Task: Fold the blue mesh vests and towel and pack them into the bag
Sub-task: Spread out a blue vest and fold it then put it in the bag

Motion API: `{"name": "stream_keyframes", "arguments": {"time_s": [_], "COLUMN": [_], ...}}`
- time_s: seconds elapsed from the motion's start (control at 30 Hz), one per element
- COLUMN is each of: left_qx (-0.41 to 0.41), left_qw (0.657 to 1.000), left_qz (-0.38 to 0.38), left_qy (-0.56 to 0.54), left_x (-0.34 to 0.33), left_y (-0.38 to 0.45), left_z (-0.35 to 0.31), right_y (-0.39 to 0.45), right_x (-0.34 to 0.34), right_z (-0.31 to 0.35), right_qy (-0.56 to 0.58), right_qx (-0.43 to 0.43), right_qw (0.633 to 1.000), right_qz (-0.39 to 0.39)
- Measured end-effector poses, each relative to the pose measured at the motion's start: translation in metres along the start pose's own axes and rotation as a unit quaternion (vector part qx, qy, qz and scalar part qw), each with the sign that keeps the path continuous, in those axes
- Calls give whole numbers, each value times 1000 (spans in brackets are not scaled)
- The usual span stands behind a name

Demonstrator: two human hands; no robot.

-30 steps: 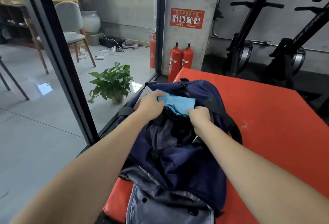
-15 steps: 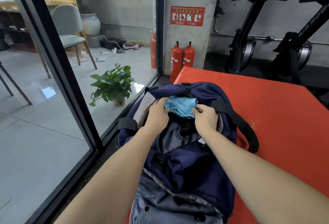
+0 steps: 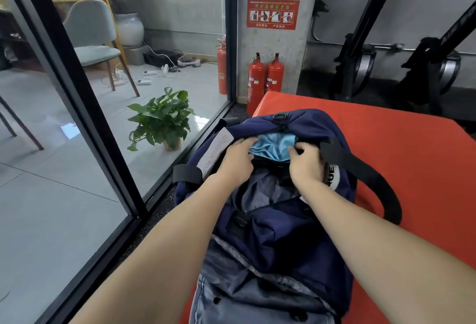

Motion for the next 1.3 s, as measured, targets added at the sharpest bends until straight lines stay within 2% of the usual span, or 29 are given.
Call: {"name": "stream_keyframes", "arguments": {"time_s": [0.07,0.13,0.27,0.43,0.57,0.7,0.83,1.03,1.3], "left_qx": [42,67,75,86,98,101,114,62,-63], "left_qw": [997,992,990,992,993,993,992,997,993], "left_qz": [33,65,99,88,69,59,52,35,95], "left_qy": [52,83,67,-22,-12,4,-7,-16,-31], "left_x": [-7,-9,0,15,20,28,44,54,-16], "left_y": [6,11,17,14,3,-21,-63,-154,-272], "left_z": [8,11,11,12,6,-5,-27,-97,-228], "right_y": [5,10,16,14,3,-27,-68,-132,-205], "right_x": [-1,-2,-2,-1,7,30,72,175,332], "right_z": [-12,-17,-17,-10,3,18,34,39,-23], "right_qy": [-53,-69,-85,-77,-78,-87,-35,1,-25], "right_qx": [-51,-64,-67,-53,-42,7,50,79,86], "right_qw": [996,993,990,989,987,982,983,979,984], "right_qz": [46,66,91,113,135,165,175,189,157]}}
Point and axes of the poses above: each hand's wrist, its own y-axis towards the middle knuckle, its own x-axis out of the back of the hand, z = x × y, the point moved 2 cm from there along y, towards the middle knuckle, and after that the axes turned 7 degrees about x, right-handed, at the moved point
